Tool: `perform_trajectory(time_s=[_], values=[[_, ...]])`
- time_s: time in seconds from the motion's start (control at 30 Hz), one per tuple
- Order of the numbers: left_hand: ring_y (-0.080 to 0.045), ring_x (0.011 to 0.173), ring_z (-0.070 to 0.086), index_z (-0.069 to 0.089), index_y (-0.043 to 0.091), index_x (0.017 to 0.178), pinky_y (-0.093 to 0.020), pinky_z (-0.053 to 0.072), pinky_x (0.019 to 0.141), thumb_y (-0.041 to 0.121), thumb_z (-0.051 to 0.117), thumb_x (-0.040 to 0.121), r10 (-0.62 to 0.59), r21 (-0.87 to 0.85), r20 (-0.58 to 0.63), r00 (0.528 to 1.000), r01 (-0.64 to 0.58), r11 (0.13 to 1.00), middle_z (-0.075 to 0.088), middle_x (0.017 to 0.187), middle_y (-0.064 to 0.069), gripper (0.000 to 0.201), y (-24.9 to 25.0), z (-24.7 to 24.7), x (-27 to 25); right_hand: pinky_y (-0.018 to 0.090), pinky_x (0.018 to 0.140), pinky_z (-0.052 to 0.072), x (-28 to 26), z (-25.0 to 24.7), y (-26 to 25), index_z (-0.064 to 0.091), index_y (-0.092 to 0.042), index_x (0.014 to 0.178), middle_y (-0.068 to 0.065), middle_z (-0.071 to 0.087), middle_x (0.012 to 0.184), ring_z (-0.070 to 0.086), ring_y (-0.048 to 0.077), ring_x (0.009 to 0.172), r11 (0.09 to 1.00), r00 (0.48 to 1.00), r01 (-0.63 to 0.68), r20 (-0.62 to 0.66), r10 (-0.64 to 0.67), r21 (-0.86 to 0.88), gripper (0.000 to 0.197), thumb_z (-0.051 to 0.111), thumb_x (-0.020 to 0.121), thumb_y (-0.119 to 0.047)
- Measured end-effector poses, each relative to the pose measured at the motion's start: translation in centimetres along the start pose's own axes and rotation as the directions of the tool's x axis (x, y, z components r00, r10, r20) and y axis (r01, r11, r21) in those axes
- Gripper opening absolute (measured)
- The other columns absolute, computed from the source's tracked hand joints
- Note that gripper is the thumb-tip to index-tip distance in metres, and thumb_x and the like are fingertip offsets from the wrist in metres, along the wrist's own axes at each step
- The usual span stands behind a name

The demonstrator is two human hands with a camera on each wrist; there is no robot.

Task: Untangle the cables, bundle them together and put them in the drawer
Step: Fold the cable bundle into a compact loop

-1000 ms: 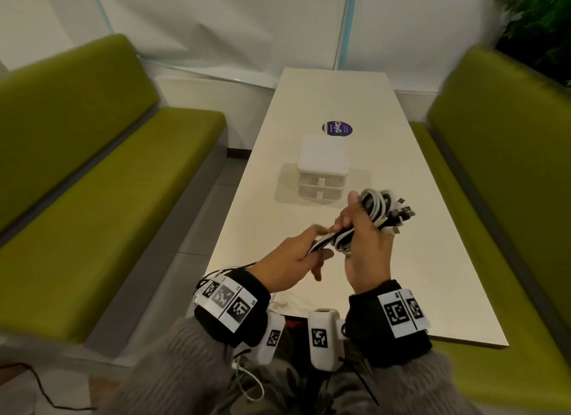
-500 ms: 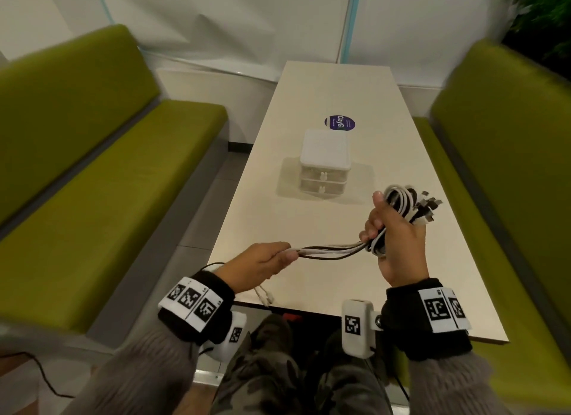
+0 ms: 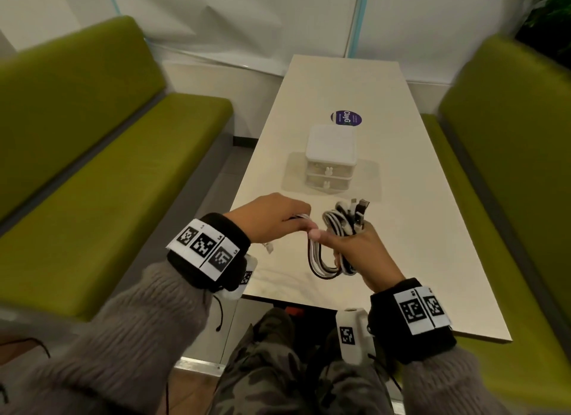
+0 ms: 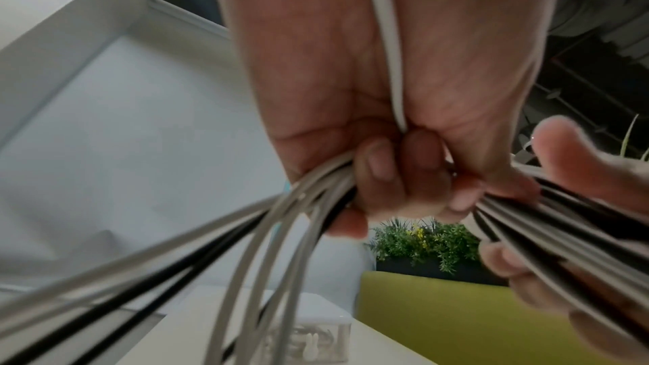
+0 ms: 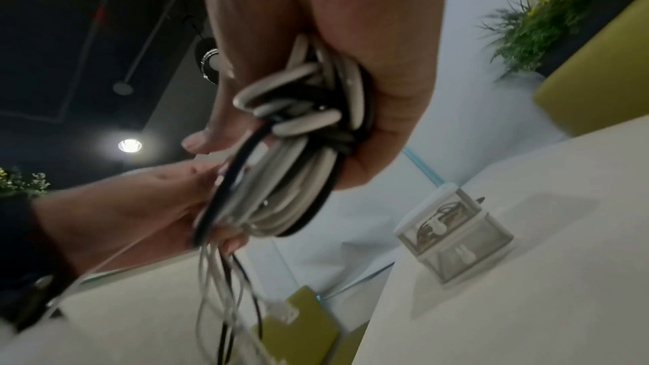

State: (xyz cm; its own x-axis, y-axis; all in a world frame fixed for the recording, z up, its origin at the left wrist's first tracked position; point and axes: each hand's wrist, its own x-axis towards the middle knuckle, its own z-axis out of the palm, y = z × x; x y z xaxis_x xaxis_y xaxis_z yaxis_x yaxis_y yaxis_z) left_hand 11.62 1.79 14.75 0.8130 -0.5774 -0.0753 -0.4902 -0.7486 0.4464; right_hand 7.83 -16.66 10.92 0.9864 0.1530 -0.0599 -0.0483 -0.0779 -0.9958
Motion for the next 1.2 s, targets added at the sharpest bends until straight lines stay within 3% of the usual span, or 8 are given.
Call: perform_trajectory(time_s=[0.13,0.47,0.6,0.73,0.87,0.97,1.1,1.2], values=[[-0.007,0.057,0.042,0.047,0.015,0.076,-0.021,0.028,0.052,0.04,0.048,0.094,-0.021,-0.012,-0.027,0.999,0.021,1.0,0.046,0.06,0.008,0.031,0.5,0.3,0.6,0.011,0.062,0.044,0.2,0.9,0.5,0.065,-0.015,0.086,-0.016,0.061,0.061,0.059,-0.001,0.064,0.998,0.995,-0.041,0.092,0.045,-0.048,0.023,0.082,0.071,-0.012],[-0.007,0.057,0.042,0.053,0.008,0.076,-0.015,0.035,0.055,0.039,0.053,0.092,-0.046,-0.156,-0.106,0.993,0.029,0.987,0.05,0.065,0.001,0.034,0.9,1.0,0.8,0.029,0.073,0.051,0.4,1.0,0.4,0.06,-0.006,0.086,0.005,0.068,0.077,0.073,0.022,0.083,0.99,0.979,-0.139,0.151,0.138,-0.006,0.01,0.059,0.085,0.004],[-0.006,0.058,0.042,0.055,0.008,0.076,-0.015,0.034,0.055,0.042,0.053,0.09,-0.042,-0.21,-0.111,0.993,0.018,0.978,0.051,0.066,0.002,0.037,0.6,1.3,0.9,0.044,0.069,0.053,-0.1,1.4,0.6,0.058,-0.005,0.08,0.01,0.06,0.058,0.063,0.029,0.059,0.989,0.987,-0.127,0.11,0.119,0.071,0.013,0.055,0.088,0.004],[-0.004,0.06,0.044,0.051,0.021,0.078,-0.017,0.035,0.059,0.043,0.044,0.093,0.001,-0.353,-0.111,0.994,-0.04,0.935,0.049,0.068,0.005,0.027,-0.4,2.3,0.3,0.041,0.056,0.045,-0.3,0.9,0.1,0.064,-0.016,0.066,0.006,0.048,0.046,0.047,0.024,0.043,0.989,0.999,-0.007,-0.052,0.014,0.146,0.021,0.069,0.085,-0.008],[-0.014,0.069,0.045,0.047,0.009,0.092,-0.027,0.038,0.066,0.046,0.033,0.095,-0.02,-0.337,-0.141,0.99,-0.029,0.941,0.05,0.077,-0.006,0.039,-1.8,4.5,-0.4,0.052,0.053,0.041,-0.3,0.1,-1.5,0.055,-0.02,0.048,0.004,0.045,0.039,0.044,0.023,0.036,0.981,0.985,0.095,-0.159,-0.067,0.171,0.043,0.064,0.084,0.002],[-0.013,0.071,0.044,0.047,0.017,0.087,-0.029,0.04,0.069,0.05,0.026,0.091,-0.078,-0.298,-0.157,0.985,0.029,0.954,0.049,0.076,0.002,0.04,-3.1,6.2,-1.1,0.042,0.053,0.04,-0.2,-0.8,-2.1,0.051,-0.021,0.046,0.0,0.043,0.038,0.045,0.019,0.035,0.963,0.969,0.14,-0.232,-0.086,0.232,0.045,0.063,0.081,0.004],[-0.006,0.075,0.046,0.042,0.033,0.078,-0.034,0.044,0.075,0.028,0.032,0.099,-0.135,-0.284,-0.108,0.985,0.099,0.954,0.049,0.075,0.013,0.023,-4.3,8.0,-1.3,0.035,0.052,0.041,-0.5,-0.5,-1.9,0.048,-0.019,0.043,0.004,0.044,0.038,0.046,0.02,0.036,0.968,0.963,0.138,-0.255,-0.081,0.211,0.049,0.06,0.082,0.007],[-0.01,0.096,0.05,0.048,0.031,0.095,-0.04,0.044,0.091,0.058,0.036,0.089,-0.202,-0.222,-0.033,0.979,0.19,0.956,0.057,0.096,0.011,0.031,-4.8,7.9,-1.2,0.036,0.055,0.042,-0.6,0.1,-1.2,0.049,-0.013,0.049,0.003,0.044,0.037,0.044,0.022,0.037,0.98,0.965,0.099,-0.256,-0.052,0.175,0.042,0.058,0.083,0.009]])
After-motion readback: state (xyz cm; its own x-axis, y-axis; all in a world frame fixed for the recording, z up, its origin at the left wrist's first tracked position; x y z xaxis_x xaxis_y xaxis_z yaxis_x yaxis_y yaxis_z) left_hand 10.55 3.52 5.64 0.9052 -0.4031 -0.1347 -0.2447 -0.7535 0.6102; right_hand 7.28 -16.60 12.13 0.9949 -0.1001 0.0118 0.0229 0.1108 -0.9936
